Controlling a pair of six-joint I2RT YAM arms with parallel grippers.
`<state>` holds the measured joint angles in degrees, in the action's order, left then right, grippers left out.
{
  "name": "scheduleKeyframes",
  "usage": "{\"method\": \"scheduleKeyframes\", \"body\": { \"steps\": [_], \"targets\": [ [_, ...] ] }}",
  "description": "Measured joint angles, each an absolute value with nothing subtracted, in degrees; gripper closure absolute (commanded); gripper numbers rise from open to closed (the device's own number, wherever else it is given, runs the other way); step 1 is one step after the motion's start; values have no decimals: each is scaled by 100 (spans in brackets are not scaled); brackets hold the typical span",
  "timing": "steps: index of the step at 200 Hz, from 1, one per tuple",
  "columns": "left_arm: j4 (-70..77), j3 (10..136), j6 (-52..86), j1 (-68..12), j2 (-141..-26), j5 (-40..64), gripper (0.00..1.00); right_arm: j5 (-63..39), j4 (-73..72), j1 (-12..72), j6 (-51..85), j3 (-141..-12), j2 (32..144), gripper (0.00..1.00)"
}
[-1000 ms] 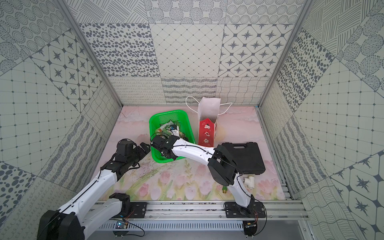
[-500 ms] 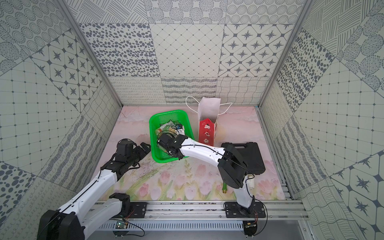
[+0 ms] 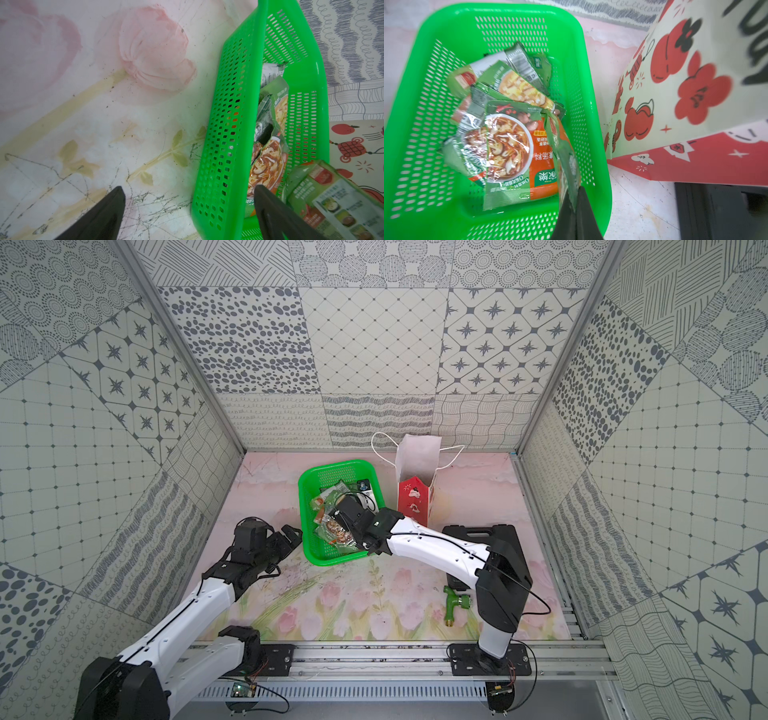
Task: Place the condiment packets inside the bag
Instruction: Pick up the condiment packet from the storage box, then place the condiment packet in the paper bag.
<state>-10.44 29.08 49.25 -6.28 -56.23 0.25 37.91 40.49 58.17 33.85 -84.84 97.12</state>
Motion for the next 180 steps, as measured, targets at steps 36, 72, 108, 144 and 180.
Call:
{"method": "scheduleKeyframes", "body": {
  "steps": [36, 72, 108, 144, 180],
  "targets": [
    [-985, 2864, 4923, -628, -5601, 130, 1, 3739, 3704, 5843, 3052, -8484, 9052, 100],
    [-923, 2853, 4921, -628, -5575, 185, 1, 3769, 3400, 5843, 2797, -8493, 8464, 100],
    [-856, 2853, 4921, -628, -5575, 235, 0, 4080, 3253, 5830, 2615, -8750, 8082, 100],
    [-836, 2849, 4921, -628, -5548, 239, 0, 4600, 3168, 5690, 2486, -9019, 7865, 100],
    [-838, 2845, 4921, -628, -5500, 237, 1, 5137, 3142, 5315, 2377, -9192, 7793, 100]
  ]
}}
